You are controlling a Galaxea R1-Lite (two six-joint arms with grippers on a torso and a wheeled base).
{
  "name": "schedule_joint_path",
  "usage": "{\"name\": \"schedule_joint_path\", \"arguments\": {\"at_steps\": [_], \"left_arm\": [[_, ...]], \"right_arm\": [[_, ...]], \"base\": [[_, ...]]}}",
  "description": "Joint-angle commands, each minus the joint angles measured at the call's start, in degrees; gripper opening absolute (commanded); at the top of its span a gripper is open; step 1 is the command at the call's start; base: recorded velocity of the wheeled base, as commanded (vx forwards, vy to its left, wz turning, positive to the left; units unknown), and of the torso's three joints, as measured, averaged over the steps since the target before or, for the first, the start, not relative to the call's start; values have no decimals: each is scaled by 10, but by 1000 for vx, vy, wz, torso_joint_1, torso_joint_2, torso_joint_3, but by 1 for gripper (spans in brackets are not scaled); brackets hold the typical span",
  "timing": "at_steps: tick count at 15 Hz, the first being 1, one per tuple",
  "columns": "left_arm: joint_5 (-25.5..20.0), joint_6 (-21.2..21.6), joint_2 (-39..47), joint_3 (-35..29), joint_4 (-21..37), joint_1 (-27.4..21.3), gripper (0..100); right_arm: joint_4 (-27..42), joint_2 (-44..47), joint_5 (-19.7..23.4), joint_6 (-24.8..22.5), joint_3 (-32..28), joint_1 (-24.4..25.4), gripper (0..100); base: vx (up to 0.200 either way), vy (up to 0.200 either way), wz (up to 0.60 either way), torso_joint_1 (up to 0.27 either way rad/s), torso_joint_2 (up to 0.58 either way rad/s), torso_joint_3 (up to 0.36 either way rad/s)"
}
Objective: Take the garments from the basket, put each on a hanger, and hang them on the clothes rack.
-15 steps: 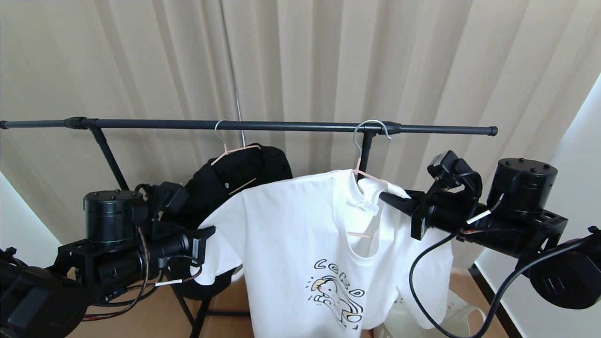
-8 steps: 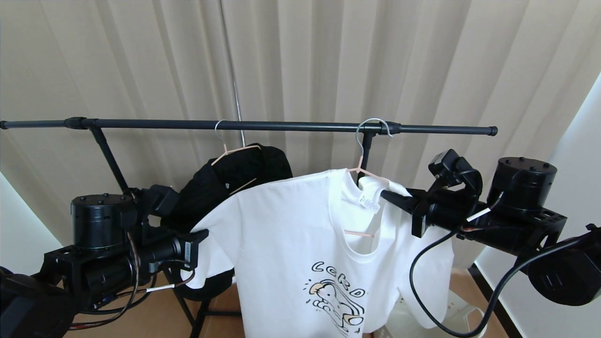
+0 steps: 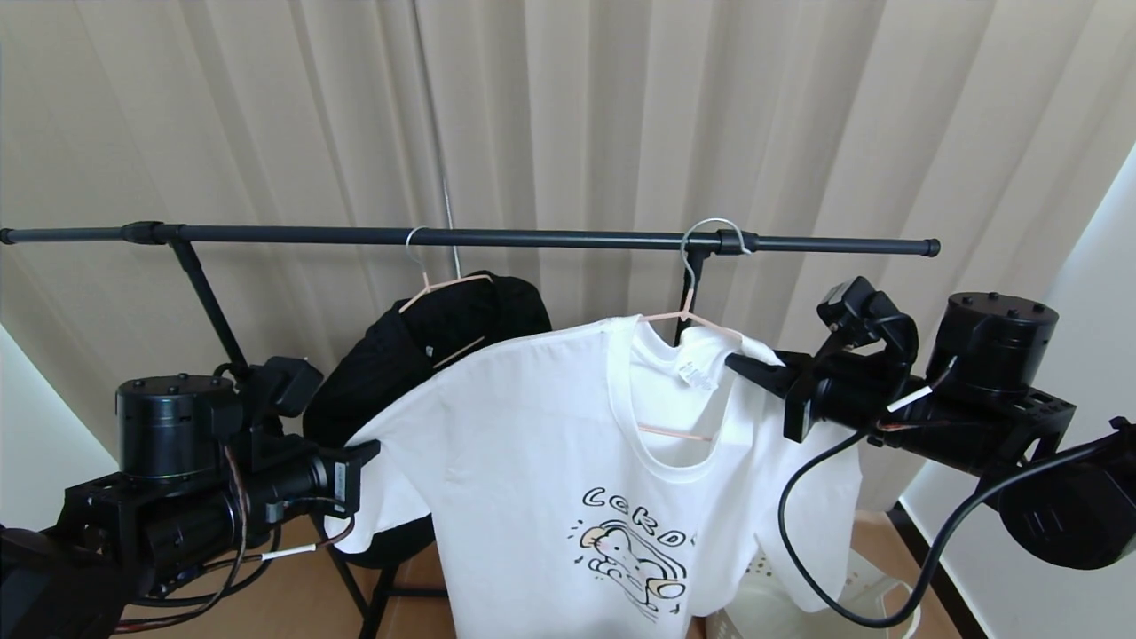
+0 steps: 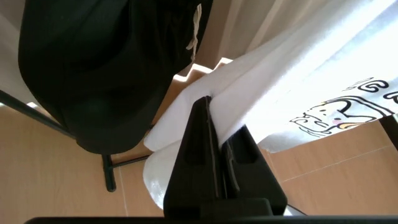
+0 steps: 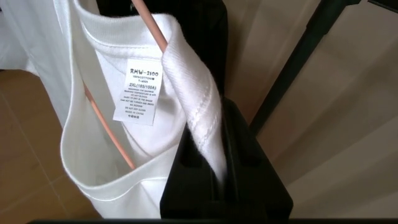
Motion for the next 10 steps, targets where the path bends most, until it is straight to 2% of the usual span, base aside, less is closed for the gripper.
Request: {"name": "schedule_joint_path", "arguments": {"at_steps": [1,10], "left_arm": [[0,0,1,0,0,8,0],[-1,0,4,12,0,27,0]], "right_arm": [[0,1,0,0,-1,-1,0],[-1,-2,2,15,-4,-6,0]], "base": [[0,0,0,0,0,0],[0,0,0,0,0,0]]}}
